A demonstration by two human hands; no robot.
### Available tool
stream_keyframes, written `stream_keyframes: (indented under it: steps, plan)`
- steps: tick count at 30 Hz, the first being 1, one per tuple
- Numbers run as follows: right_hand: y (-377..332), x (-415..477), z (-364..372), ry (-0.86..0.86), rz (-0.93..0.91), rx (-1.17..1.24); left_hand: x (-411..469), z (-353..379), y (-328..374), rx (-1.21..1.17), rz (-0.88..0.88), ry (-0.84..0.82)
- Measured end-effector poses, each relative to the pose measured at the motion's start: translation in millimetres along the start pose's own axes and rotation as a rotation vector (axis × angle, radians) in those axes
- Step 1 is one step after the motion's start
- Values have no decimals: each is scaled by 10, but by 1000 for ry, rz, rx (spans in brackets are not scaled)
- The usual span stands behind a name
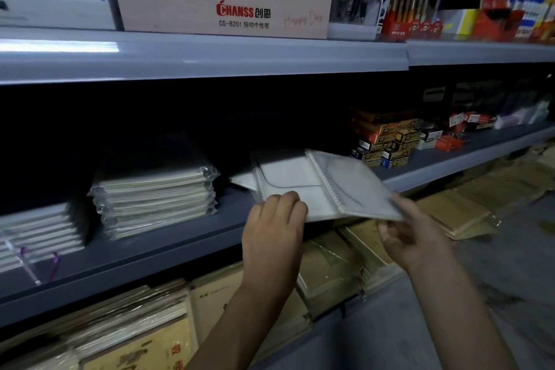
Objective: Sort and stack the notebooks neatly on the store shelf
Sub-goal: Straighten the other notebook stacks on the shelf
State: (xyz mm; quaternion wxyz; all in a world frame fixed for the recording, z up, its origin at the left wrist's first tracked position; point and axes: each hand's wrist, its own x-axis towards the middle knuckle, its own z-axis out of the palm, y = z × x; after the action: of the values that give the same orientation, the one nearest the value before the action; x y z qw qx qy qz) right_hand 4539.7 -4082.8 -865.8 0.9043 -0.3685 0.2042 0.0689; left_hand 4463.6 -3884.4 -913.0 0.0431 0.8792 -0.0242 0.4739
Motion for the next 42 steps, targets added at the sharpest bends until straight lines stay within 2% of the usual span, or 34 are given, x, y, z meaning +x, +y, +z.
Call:
stream_keyframes:
  steps: [4, 7, 10, 13, 15, 17, 21, 23, 26, 29, 32, 33, 38, 42]
  plan:
    - [143, -12, 12, 17, 140, 40, -57, -52, 170, 10, -49, -36]
    - [104, -81, 25, -22, 67, 62, -8, -21, 271, 92, -114, -69]
    - [44, -139, 1, 14, -17, 102, 62, 63, 329, 154, -102, -79]
    - [-86, -204, -91, 32, -68, 248, 135, 67, 303, 147, -71, 2]
    - [-205, -238, -152, 0, -106, 317, 190, 15, 304, 52, -118, 95]
    - [-301, -272, -186, -49, -142, 330, 271, -68, 384, -240, -365, 197]
    - [-378, -374, -176, -95, -159, 324, 519, -248, 516, -1195, -1145, 417]
    - [-367, -393, -177, -104, -153, 308, 579, -271, 519, -1416, -1452, 425]
    - [-314, -398, -187, -104, -137, 265, 515, -254, 506, -1549, -1673, 271]
    - [-268, -395, -172, -79, -113, 220, 398, -295, 412, -1449, -1691, -19]
    - [-227, -367, -145, -80, -108, 169, 295, -334, 314, -1482, -1636, -293]
    - [-218, -359, -133, -79, -109, 158, 270, -333, 302, -1505, -1618, -333]
    - [-210, -330, -67, -121, -157, 126, 264, -246, 382, -1769, -1568, -242]
    - [-177, -364, -18, -168, -195, 123, 248, -91, 459, -1515, -1389, -226]
